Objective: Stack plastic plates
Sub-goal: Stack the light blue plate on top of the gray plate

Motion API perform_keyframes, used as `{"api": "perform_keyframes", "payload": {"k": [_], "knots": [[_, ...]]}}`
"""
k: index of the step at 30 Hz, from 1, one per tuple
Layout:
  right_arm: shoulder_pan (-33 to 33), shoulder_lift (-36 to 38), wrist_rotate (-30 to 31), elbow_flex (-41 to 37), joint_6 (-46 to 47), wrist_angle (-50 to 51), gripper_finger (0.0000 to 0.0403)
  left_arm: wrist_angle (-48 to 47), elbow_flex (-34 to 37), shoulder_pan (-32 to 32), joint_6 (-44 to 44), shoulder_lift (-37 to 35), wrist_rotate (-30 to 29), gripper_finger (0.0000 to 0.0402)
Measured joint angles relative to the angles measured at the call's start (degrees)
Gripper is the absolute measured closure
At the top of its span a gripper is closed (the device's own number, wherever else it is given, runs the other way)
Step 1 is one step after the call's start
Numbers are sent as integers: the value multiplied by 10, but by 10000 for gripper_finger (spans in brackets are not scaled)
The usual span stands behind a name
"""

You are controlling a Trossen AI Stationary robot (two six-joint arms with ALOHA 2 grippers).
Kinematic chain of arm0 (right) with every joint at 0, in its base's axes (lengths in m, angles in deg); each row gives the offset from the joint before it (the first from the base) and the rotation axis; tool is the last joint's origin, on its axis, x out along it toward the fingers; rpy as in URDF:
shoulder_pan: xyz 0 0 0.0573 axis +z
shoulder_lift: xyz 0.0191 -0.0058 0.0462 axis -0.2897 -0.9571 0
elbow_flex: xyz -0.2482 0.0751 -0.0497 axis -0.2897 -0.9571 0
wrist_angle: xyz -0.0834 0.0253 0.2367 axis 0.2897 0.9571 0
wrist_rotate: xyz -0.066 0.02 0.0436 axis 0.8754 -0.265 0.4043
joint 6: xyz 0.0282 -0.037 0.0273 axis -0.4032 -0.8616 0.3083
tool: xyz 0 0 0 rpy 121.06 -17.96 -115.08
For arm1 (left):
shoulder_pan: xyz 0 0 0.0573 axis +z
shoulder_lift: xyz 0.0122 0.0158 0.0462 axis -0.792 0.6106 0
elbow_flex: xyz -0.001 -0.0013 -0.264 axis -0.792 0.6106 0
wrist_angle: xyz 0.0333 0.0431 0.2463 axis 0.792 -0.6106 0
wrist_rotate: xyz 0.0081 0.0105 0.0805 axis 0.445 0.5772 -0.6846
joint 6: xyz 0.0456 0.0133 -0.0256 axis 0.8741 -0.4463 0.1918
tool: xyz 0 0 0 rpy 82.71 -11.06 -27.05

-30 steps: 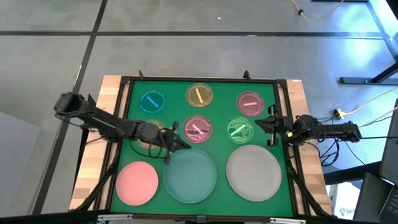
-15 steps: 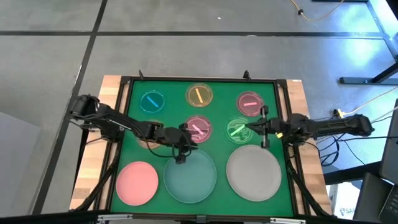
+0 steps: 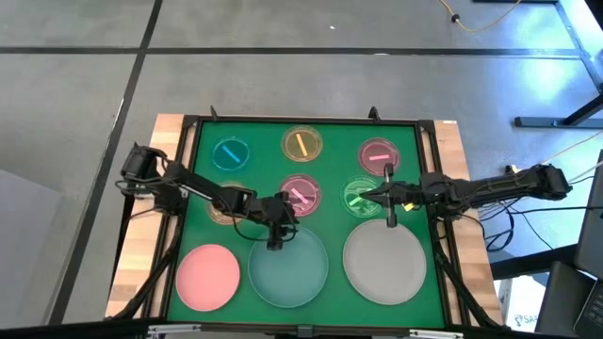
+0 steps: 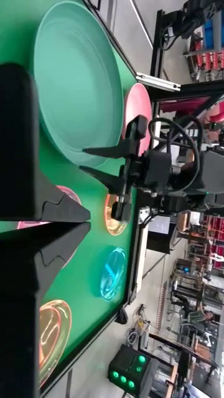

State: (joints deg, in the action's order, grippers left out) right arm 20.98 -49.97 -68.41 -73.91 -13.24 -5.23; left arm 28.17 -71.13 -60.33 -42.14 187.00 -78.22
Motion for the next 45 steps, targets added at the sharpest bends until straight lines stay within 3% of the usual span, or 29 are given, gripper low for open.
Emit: {"api": "perform_keyframes", "payload": {"k": [16, 27, 36, 45], "knots": [[0, -2, 20, 0, -7, -11, 400, 6, 1, 41, -2, 46, 85, 285], [0, -2, 26, 1, -13, -15, 400, 30, 1, 69, -7, 43, 128, 392], [0, -2, 26, 1, -20, -30, 400, 62, -30, 71, -54, 43, 113, 395], [0, -2, 26, 1, 13, -103, 400, 71, -116, 37, -67, 46, 4, 392]]}}
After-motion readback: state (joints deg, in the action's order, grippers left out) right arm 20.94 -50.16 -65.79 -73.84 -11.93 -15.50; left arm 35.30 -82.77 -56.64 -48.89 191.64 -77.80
